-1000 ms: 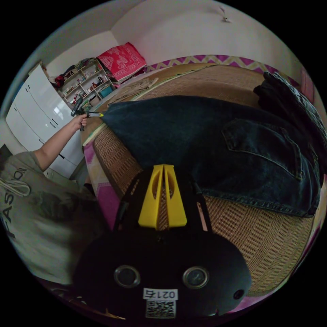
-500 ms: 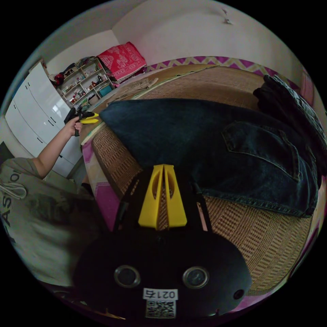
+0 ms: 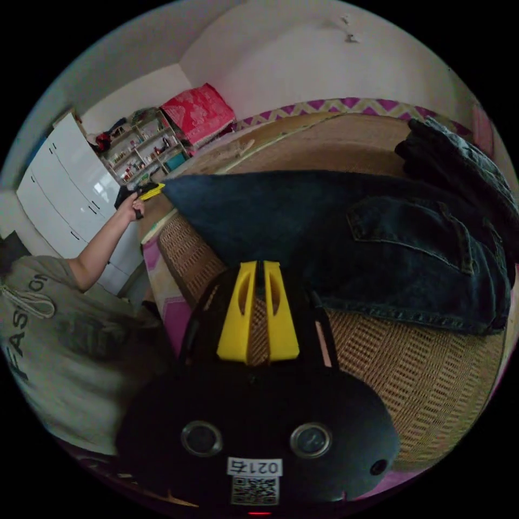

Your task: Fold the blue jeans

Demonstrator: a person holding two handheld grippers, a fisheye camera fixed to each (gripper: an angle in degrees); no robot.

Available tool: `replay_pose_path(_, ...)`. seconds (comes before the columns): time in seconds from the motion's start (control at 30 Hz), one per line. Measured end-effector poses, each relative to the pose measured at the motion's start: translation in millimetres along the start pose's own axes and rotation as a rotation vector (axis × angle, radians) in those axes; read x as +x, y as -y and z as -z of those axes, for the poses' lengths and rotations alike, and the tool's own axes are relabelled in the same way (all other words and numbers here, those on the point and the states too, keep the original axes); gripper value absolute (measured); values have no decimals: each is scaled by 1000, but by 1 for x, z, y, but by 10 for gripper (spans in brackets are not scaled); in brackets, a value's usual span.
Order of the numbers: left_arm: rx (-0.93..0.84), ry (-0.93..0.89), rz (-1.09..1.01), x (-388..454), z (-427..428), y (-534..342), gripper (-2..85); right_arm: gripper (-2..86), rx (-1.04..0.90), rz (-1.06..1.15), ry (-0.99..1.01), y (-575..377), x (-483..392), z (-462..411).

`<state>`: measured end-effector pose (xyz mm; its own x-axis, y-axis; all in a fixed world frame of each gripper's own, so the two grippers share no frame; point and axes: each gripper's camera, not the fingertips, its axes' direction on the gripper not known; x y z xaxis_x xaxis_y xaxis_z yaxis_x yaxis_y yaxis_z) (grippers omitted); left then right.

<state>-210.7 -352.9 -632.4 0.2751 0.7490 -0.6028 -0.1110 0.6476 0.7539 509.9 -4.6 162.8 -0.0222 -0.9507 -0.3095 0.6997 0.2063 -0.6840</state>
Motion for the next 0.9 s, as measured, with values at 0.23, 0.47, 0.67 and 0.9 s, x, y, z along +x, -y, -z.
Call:
replay_pose_path(0.23, 56, 146, -665, 197, -26, -117, -9, 50, 258, -166, 30, -67, 29, 111)
replay_pose_path(0.47, -91, 126, -1015, 308, -159, -284, -9, 28, 361, -301, 63, -135, 52, 171)
replay_pose_path(0.67, -389, 280, -1070, 288, -327, -427, -9, 26, 374, -363, 69, -166, 74, 194)
replay_pose_path(0.9, -273, 200, -1122, 299, -329, -482, -8, 57, 359, -383, 15, -173, 93, 203)
